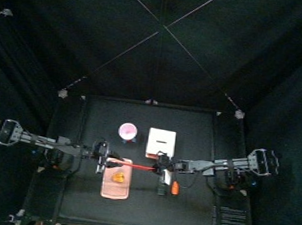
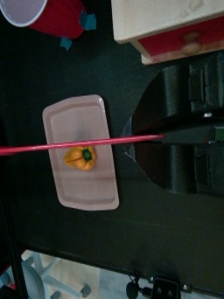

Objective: Regrasp knife

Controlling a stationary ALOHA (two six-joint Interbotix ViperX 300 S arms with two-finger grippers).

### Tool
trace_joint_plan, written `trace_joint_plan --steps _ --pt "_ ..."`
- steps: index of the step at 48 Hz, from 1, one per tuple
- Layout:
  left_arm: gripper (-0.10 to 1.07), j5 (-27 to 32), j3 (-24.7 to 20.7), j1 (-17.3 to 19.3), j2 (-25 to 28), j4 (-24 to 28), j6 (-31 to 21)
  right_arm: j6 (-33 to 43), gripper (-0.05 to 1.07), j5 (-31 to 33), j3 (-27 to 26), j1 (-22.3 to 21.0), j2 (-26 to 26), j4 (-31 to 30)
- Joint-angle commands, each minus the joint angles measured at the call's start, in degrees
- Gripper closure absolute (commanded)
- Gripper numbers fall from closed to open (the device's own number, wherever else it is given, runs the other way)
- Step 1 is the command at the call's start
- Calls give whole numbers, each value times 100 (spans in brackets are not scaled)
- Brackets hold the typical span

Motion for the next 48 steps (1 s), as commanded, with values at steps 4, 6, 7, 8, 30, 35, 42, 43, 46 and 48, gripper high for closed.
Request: trace_joint_plan --steps 4,6,7,8,30,35,42,43,46,48 --pt "30 -18 -167 -9 26 -18 0 -9 70 -44 -158 0 -97 0" --pt "33 -26 -176 -9 18 -18 0 -9 70 -53 -158 -9 -97 0" --pt "34 -18 -176 -9 26 -18 0 -9 70 -44 -158 -9 -97 0" --pt "35 -18 -176 -9 26 -18 0 -9 70 -53 -158 -9 -97 9" --pt "58 554 -97 -9 26 9 9 -9 69 -53 -229 -18 9 9" --pt "58 606 -114 -9 18 9 9 -9 69 -53 -237 -26 26 18" --pt "58 642 -105 -9 18 9 9 -18 69 -53 -264 -26 114 0" --pt "58 642 -105 -9 18 9 9 -18 69 -53 -272 -26 132 0" --pt "58 650 -105 -9 18 9 9 -9 69 -35 -316 -26 176 0" --pt "58 659 -97 -9 26 9 9 -9 69 -18 -343 -26 202 0"
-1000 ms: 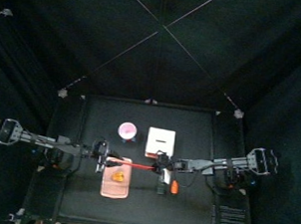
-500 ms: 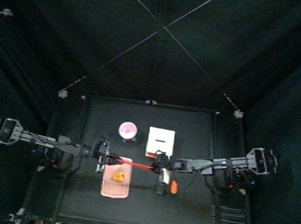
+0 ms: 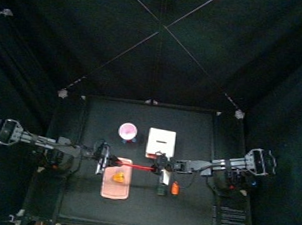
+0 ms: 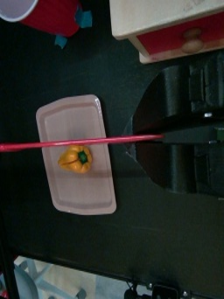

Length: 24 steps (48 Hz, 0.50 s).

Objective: Regrasp knife

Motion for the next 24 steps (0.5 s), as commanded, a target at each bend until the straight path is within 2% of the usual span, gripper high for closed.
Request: trace_joint_plan --steps 1,24 --pt "58 -9 -88 18 9 9 0 -18 69 -26 -246 -9 -35 9" --pt "58 97 -53 18 9 9 9 -26 69 105 -404 -18 97 -44"
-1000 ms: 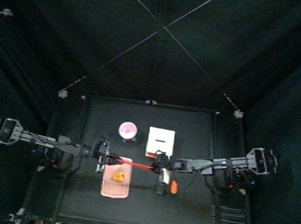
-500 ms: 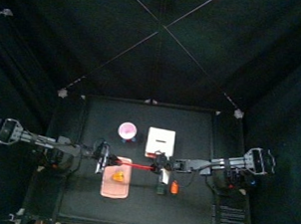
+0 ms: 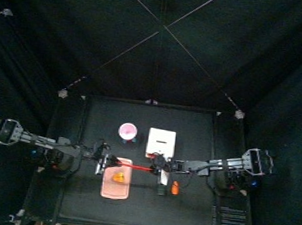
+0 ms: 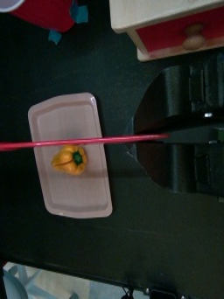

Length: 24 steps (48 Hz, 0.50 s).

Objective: Regrasp knife

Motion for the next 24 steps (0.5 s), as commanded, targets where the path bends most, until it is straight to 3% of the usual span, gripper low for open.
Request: trace_joint_plan --steps 1,24 --pt "58 -26 -70 18 9 9 9 -9 69 -53 -237 -18 -88 -44" --pt "58 334 53 0 -70 141 9 -26 69 -88 -404 -18 158 -62"
